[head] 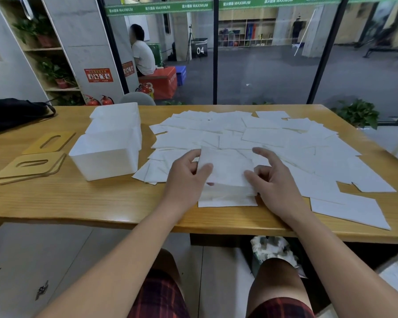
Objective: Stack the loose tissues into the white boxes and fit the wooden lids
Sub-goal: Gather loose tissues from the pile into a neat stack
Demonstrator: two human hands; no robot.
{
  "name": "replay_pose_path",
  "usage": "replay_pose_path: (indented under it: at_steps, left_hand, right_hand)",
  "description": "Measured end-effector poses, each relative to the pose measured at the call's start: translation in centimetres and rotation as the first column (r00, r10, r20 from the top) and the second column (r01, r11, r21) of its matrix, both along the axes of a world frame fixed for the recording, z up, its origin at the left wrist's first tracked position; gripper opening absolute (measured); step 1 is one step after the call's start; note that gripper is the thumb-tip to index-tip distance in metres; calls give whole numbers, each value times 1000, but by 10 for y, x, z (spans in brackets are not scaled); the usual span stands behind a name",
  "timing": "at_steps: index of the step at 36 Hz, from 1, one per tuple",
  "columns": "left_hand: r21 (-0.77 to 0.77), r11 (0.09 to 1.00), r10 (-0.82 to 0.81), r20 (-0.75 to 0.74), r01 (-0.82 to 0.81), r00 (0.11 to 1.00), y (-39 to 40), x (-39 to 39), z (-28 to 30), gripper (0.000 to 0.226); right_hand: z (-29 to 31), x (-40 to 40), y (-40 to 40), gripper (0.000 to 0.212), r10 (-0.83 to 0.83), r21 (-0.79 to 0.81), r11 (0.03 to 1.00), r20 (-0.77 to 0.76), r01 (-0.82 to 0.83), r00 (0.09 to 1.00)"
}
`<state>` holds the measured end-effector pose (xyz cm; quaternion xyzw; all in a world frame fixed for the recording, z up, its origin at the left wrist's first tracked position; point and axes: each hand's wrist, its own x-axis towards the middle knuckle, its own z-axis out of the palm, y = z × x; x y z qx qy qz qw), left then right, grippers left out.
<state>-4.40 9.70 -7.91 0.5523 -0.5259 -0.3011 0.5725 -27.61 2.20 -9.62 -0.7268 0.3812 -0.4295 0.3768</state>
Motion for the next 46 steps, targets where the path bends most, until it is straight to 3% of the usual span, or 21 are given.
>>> replay_pose_path:
  at_steps: [3,6,8,14,19,24,27,34,41,46]
  left_hand:
    - [18,994,103,176,-107,979,-3,6,-11,34]
    - [-2,979,188,405,-205,895,-6,12,-17,39]
    - [-10,975,201,483,-224,852,-6,14,-19,44]
    - [2,976,183,525,-217,831,-5,19,-22,53]
    - [-24,962,239,552,-271,799,-3,37,-21,43]
    - [7,962,194,691,-275,696,-2,67,-18,48]
    - [36,967,146,733,-252,664,-3,72,-16,45]
    - [-31,976,120,902,-215,415,-1,73,-13,27]
    - [71,988,-15,928,-139,372,2,80,-2,29]
    - [36,989,3,964,-141,267,1,78,3,30]
  right_hand:
    - [-4,0,-3,60,-36,-3,999,-23,36,999]
    - [-5,2,-4,63,-63,-25,998,-104,61,993]
    - [-5,3,-4,61,-77,-40,997,-139,72,987]
    - [-6,4,-4,45,-124,-55,992,-167,117,978]
    - [-9,4,-4,38,-165,-72,985,-188,154,968]
    - [-8,3,-5,38,-242,-136,967,-202,217,949]
    - [-8,3,-4,30,-205,-124,976,-205,182,957]
    - [-10,3,-3,12,-144,-114,986,-232,120,962]
    - [-10,3,-2,9,-132,-113,988,-233,108,964]
    - [-8,3,-1,8,-135,-108,988,-226,113,965]
